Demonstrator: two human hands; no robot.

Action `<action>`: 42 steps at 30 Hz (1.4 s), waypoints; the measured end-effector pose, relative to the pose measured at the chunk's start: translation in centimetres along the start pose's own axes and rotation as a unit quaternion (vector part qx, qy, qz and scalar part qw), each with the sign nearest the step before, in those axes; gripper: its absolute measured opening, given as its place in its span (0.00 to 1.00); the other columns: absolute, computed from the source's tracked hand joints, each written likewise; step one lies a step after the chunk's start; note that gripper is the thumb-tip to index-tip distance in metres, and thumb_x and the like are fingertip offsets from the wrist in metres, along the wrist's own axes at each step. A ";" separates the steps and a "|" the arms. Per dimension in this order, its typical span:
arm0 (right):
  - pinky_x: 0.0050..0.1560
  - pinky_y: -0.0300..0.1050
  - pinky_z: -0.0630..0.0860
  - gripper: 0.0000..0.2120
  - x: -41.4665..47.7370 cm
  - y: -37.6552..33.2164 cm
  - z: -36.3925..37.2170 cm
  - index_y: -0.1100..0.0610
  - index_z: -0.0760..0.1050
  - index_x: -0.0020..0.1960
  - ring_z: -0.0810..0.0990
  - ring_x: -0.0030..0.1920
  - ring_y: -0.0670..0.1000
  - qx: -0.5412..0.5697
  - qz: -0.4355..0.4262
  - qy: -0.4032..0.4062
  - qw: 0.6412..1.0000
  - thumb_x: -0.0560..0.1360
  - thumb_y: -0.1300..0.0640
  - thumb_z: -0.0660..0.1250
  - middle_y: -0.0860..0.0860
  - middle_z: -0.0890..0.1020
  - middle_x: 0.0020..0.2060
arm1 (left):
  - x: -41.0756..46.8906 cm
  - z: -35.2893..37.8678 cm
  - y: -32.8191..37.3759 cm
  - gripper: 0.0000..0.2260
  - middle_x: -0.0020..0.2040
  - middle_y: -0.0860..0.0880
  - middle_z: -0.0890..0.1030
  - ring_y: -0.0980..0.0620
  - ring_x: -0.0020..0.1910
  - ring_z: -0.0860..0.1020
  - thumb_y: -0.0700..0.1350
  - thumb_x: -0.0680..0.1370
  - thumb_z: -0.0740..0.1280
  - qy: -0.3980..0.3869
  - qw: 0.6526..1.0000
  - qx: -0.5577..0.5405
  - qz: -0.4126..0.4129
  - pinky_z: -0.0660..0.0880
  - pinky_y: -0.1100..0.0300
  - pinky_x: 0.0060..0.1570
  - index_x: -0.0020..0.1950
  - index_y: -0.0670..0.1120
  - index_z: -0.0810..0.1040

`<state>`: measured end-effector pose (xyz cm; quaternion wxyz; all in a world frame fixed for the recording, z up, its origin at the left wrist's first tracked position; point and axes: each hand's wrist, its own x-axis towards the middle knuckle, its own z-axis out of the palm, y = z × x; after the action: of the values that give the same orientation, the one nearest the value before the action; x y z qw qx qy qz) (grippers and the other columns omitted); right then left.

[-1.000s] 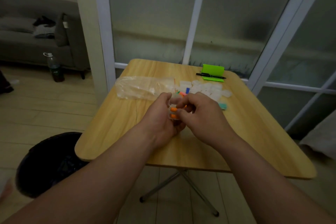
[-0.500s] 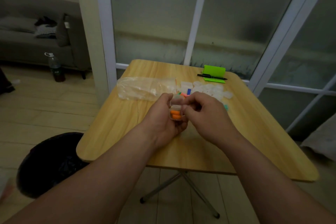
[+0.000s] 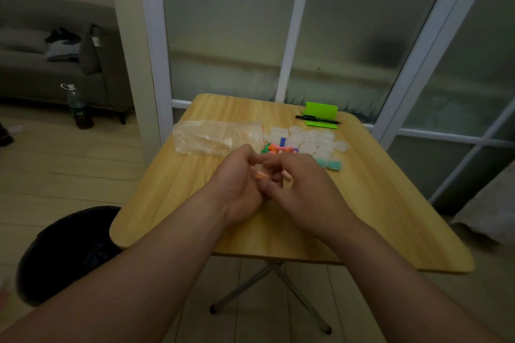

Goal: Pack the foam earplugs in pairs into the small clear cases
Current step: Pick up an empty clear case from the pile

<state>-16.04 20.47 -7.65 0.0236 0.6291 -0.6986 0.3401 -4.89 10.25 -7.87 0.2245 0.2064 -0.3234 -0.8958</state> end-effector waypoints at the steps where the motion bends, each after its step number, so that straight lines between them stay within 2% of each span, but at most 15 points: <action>1: 0.58 0.49 0.74 0.09 -0.1 -0.1 0.0 0.43 0.80 0.58 0.74 0.54 0.44 -0.007 0.003 0.000 1.000 0.78 0.46 0.73 0.38 0.79 0.49 | 0.0 0.1 -0.2 0.23 0.47 0.40 0.78 0.49 0.39 0.75 0.38 0.74 0.57 -0.003 1.000 0.020 0.002 0.73 0.57 0.45 0.66 0.35 0.76; 3: 0.55 0.50 0.76 0.10 -0.1 0.0 0.0 0.43 0.77 0.55 0.75 0.52 0.45 -0.008 0.013 -0.002 1.000 0.76 0.48 0.75 0.40 0.78 0.48 | 0.0 0.3 -0.7 0.24 0.49 0.40 0.78 0.48 0.42 0.75 0.35 0.72 0.57 -0.017 0.998 0.060 0.010 0.72 0.57 0.49 0.65 0.34 0.79; 6: 0.50 0.46 0.77 0.14 -0.3 0.3 -0.5 0.43 0.73 0.56 0.76 0.52 0.44 0.020 0.026 -0.013 0.999 0.76 0.52 0.77 0.39 0.78 0.50 | -0.1 0.5 -1.1 0.20 0.54 0.40 0.81 0.48 0.48 0.80 0.34 0.79 0.59 -0.027 0.994 0.106 0.016 0.76 0.58 0.52 0.70 0.36 0.78; 8: 0.55 0.50 0.80 0.19 -0.5 0.7 -0.7 0.44 0.73 0.62 0.78 0.57 0.46 0.026 0.019 -0.010 0.999 0.75 0.55 0.76 0.41 0.79 0.55 | -0.3 0.5 -1.4 0.18 0.56 0.40 0.83 0.49 0.47 0.84 0.37 0.83 0.61 -0.029 0.990 0.138 0.013 0.79 0.56 0.48 0.72 0.39 0.76; 10: 0.61 0.54 0.80 0.27 -0.8 1.1 -0.7 0.44 0.71 0.70 0.78 0.62 0.48 0.025 0.023 -0.022 0.999 0.74 0.56 0.75 0.42 0.78 0.62 | -0.3 0.6 -1.7 0.18 0.62 0.37 0.81 0.47 0.52 0.83 0.39 0.84 0.61 -0.031 0.987 0.155 0.008 0.78 0.53 0.51 0.74 0.41 0.75; 13: 0.65 0.53 0.79 0.32 -1.1 1.4 -0.9 0.45 0.69 0.76 0.78 0.65 0.48 0.032 0.030 -0.029 0.999 0.74 0.51 0.74 0.43 0.77 0.66 | -0.5 1.1 -1.7 0.16 0.59 0.36 0.82 0.47 0.47 0.85 0.37 0.85 0.60 -0.017 0.990 0.140 0.017 0.81 0.55 0.46 0.72 0.41 0.77; 16: 0.66 0.44 0.74 0.29 -1.5 1.8 -1.2 0.47 0.72 0.74 0.74 0.65 0.45 -0.012 0.030 -0.009 0.999 0.75 0.51 0.76 0.44 0.77 0.65 | -0.4 1.5 -1.7 0.16 0.58 0.34 0.82 0.45 0.46 0.86 0.35 0.85 0.59 -0.002 0.994 0.102 0.027 0.84 0.57 0.41 0.72 0.36 0.76; 19: 0.64 0.47 0.74 0.24 -1.8 2.0 -1.4 0.48 0.74 0.70 0.74 0.61 0.46 -0.037 0.046 0.004 0.998 0.76 0.49 0.75 0.44 0.77 0.59 | -0.3 1.8 -2.0 0.15 0.58 0.33 0.82 0.44 0.47 0.86 0.34 0.85 0.59 0.005 0.994 0.102 0.031 0.84 0.56 0.42 0.71 0.35 0.76; 23: 0.58 0.51 0.77 0.17 -2.3 1.9 -1.7 0.45 0.76 0.62 0.74 0.57 0.46 -0.053 0.065 0.036 0.996 0.76 0.44 0.73 0.43 0.76 0.53 | 0.0 2.4 -2.8 0.15 0.63 0.34 0.82 0.43 0.55 0.85 0.35 0.85 0.58 -0.010 0.992 0.120 0.039 0.83 0.53 0.55 0.70 0.36 0.78; 25: 0.56 0.53 0.78 0.14 -2.5 1.6 -1.7 0.44 0.76 0.60 0.75 0.55 0.46 -0.061 0.074 0.050 0.994 0.76 0.44 0.72 0.41 0.77 0.51 | 0.1 2.8 -3.4 0.15 0.62 0.38 0.83 0.45 0.54 0.86 0.35 0.85 0.58 -0.011 0.991 0.125 0.052 0.81 0.53 0.58 0.67 0.37 0.79; 28: 0.55 0.56 0.81 0.14 -2.9 1.7 -2.1 0.42 0.76 0.60 0.81 0.52 0.47 -0.040 0.098 0.060 0.993 0.76 0.44 0.70 0.39 0.80 0.50 | 0.4 3.9 -4.3 0.14 0.59 0.42 0.86 0.50 0.50 0.87 0.35 0.86 0.58 -0.008 0.991 0.118 0.061 0.82 0.56 0.52 0.62 0.40 0.82; 31: 0.55 0.57 0.81 0.13 -3.3 2.4 -2.7 0.41 0.76 0.59 0.83 0.51 0.48 -0.035 0.119 0.064 0.990 0.76 0.42 0.68 0.39 0.81 0.49 | 1.0 4.8 -5.0 0.13 0.58 0.40 0.86 0.48 0.52 0.87 0.35 0.85 0.59 0.004 0.994 0.101 0.053 0.83 0.57 0.49 0.62 0.38 0.83; 35: 0.55 0.56 0.81 0.12 -3.6 4.1 -3.6 0.41 0.76 0.60 0.81 0.52 0.45 -0.022 0.158 0.065 0.985 0.78 0.44 0.70 0.38 0.82 0.49 | 1.9 6.3 -5.9 0.13 0.57 0.39 0.86 0.44 0.57 0.85 0.36 0.82 0.61 0.020 0.993 0.117 0.029 0.82 0.53 0.54 0.61 0.36 0.82; 39: 0.53 0.51 0.83 0.17 -3.1 7.4 -5.1 0.46 0.76 0.64 0.82 0.53 0.44 -0.031 0.222 0.084 0.971 0.78 0.44 0.73 0.42 0.83 0.53 | 2.7 7.3 -5.6 0.08 0.49 0.41 0.82 0.47 0.46 0.84 0.37 0.84 0.59 0.091 0.977 0.172 0.092 0.82 0.51 0.53 0.52 0.42 0.77; 42: 0.56 0.57 0.82 0.14 -2.4 10.8 -6.2 0.46 0.75 0.61 0.82 0.52 0.48 -0.066 0.284 0.100 0.951 0.79 0.43 0.72 0.44 0.83 0.52 | 3.6 6.7 -4.3 0.10 0.51 0.38 0.79 0.45 0.45 0.83 0.38 0.85 0.58 0.148 0.972 0.133 0.129 0.83 0.58 0.44 0.60 0.37 0.77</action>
<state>-27.68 25.40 -8.82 0.0368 0.3646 -0.8633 0.3469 -12.45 14.60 -6.86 0.3538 0.3211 -0.4263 -0.7681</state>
